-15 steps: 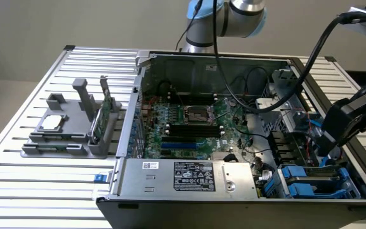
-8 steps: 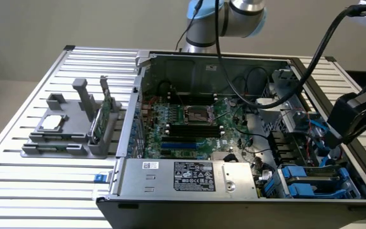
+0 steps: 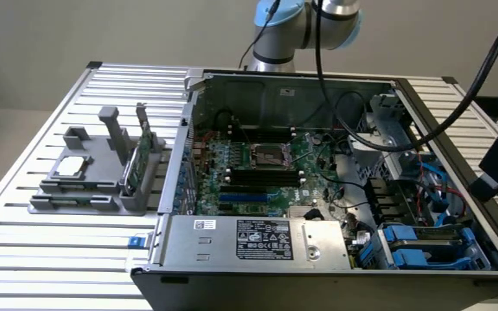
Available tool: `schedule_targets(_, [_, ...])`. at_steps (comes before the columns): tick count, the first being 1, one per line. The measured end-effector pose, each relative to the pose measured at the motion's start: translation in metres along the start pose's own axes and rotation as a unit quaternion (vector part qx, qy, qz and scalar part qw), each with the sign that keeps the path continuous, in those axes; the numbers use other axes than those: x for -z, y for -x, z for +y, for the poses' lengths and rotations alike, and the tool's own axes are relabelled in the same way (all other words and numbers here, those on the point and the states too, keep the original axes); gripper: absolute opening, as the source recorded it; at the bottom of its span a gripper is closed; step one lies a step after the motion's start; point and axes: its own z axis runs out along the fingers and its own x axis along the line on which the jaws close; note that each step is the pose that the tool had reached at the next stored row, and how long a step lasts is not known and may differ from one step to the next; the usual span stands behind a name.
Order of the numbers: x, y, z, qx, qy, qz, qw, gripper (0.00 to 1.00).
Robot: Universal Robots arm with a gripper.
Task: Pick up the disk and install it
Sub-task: 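Insert the first disk wire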
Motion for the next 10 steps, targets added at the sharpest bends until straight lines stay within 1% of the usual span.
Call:
schedule_targets(2, [-0.0001,0.0048,-0.0018,-0.001,0.0001,0.0000,1.0000,0.36])
schedule_targets(4, [-0.0016,0.0054,-0.0020,-0.009,0.0006,-0.0003,1.0000,0.36])
schedule_targets(7, [-0.0045,0.0056,-0.0021,-0.031,0.0021,-0.0009,0.9995,0.36])
schedule_targets(10, [-0.0078,0.0058,-0.0022,-0.058,0.0043,-0.0019,0.9983,0.36])
